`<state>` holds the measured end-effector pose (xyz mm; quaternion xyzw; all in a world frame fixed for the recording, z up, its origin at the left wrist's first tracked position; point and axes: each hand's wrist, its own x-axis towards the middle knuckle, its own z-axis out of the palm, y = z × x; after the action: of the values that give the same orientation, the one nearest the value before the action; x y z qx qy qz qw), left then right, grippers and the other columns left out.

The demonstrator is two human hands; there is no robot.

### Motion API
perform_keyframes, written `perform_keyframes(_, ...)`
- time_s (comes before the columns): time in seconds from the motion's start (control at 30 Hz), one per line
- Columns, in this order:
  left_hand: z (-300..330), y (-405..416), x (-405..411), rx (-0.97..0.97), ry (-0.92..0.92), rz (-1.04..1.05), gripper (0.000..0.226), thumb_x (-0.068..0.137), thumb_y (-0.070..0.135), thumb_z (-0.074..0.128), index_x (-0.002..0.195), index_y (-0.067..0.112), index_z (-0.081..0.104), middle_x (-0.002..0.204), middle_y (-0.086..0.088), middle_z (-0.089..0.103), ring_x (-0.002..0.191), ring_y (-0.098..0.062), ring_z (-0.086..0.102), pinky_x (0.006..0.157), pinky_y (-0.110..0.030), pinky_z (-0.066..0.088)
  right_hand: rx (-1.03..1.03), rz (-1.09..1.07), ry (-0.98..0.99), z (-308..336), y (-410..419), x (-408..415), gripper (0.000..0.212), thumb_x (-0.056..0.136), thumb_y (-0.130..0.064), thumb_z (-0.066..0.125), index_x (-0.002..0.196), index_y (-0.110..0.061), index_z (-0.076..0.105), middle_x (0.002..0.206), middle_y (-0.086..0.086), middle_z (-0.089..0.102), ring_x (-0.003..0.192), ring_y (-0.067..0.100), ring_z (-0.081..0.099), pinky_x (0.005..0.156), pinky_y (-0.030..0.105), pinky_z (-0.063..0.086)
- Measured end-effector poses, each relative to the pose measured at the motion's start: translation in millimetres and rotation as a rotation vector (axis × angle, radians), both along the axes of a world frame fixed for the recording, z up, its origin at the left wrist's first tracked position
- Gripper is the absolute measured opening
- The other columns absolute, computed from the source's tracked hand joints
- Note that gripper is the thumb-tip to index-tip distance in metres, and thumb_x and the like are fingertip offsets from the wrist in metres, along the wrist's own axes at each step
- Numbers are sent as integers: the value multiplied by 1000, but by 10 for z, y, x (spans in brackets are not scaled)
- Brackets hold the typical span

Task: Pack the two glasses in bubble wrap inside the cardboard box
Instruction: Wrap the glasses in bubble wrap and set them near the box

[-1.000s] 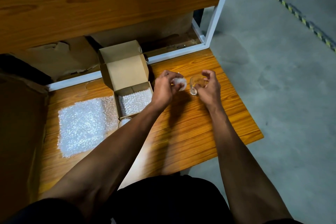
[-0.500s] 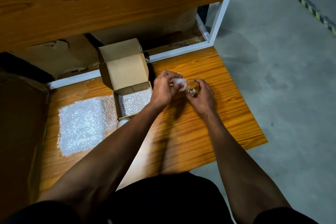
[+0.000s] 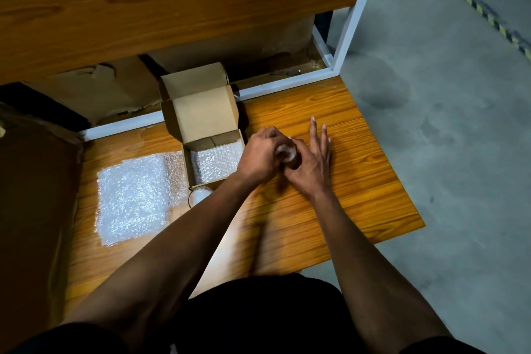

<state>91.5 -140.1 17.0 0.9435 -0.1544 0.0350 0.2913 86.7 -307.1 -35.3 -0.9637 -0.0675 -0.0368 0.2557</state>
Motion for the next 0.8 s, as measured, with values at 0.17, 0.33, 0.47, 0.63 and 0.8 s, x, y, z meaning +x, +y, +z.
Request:
perform_keyframes(0.17,-35,-21,-51,74,18,-40,41,75,5,84,113,14,74,105,-5,63,91,-29,65,73,-42,57,53,25,-4,8,8,-29,63,73,-45,79,132,-32,63,175,-1,-9,160,24,-15,129,56,6)
perform_keyframes(0.33,-111,-33,-33,174,-46,-172,19,93,22,72,110,13,75,100,-7,64,83,-31,65,71,-44,56,110,19,10,4,-40,-17,51,74,-35,78,122,-24,67,175,0,-7,160,22,-15,130,50,2)
perform_keyframes(0.47,-122,-58,-118,364,-198,-243,51,111,48,31,127,23,73,126,-1,73,114,-23,65,105,-49,34,115,-15,-19,-16,-113,-14,39,86,-32,73,123,-22,68,175,7,-3,161,26,-11,131,49,3)
perform_keyframes(0.63,-112,-133,-178,511,-137,-269,63,110,58,19,145,27,63,144,5,66,130,-16,61,117,-60,20,84,-25,-30,-63,-219,-28,49,83,-25,78,131,-20,67,175,9,-4,161,26,-12,131,49,2)
perform_keyframes(0.8,12,-160,-86,544,-89,-323,66,110,59,15,133,29,69,135,6,71,125,-19,63,118,-62,15,94,-37,-24,-50,-218,-33,45,86,-22,75,130,-20,67,175,8,-4,161,26,-12,131,51,4)
